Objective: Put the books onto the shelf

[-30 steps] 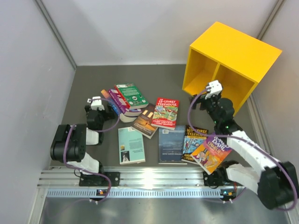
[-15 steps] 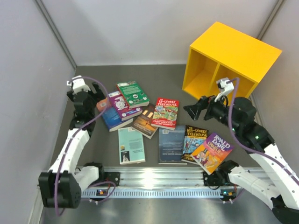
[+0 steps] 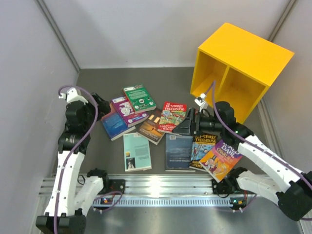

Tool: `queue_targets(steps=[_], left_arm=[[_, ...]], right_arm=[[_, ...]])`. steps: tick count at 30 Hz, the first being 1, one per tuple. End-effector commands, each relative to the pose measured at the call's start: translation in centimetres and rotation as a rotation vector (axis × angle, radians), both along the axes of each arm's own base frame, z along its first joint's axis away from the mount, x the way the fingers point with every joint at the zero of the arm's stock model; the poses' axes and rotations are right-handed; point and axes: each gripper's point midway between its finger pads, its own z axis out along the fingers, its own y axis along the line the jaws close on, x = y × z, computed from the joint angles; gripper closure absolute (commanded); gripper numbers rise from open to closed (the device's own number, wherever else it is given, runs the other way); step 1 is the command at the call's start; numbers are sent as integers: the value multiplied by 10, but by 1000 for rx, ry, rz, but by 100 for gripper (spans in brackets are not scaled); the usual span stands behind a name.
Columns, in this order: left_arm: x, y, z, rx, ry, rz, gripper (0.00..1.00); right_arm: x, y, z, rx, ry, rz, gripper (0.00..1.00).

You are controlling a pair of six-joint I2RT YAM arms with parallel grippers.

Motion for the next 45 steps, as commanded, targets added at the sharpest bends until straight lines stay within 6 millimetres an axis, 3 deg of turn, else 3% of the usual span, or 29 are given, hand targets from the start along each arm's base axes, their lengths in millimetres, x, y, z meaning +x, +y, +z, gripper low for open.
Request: queue_targets(steps=[1,4,6,9,13,23,30,34,40,45], left_arm=[[-31,-5,-61,-32,385,-6,3],[-47,-17,-88,-72,507,-48,6],[-53,-32,-87,-118,487,-107,7],[-55,-46,-91,-179,456,-143,5],[-56,-61,-112,-255,486,-182,5],[-12,-68,-139,-306,463,-160,5],[32,-69,-158,-285,488,-159,6],[49,-62,-174,-265,514,-107,6],[68,-64,-188,-287,513,-87,6],[80,-67,-212,-297,562,-84,9]], right_arm=[[-7,10,30,58,-27,61,0],[-9,9,17,45,76,46,0],[-13,8,-2,29,161,67,0],[-11,4,-11,45,203,59,0],[-11,-6,-20,35,238,22,0],[-8,-43,5,124,147,-65,2],[-7,-62,0,45,157,-97,1],[-2,-70,3,22,148,-124,0],[6,-77,1,5,155,-161,0],[13,-81,-4,1,177,-191,0]])
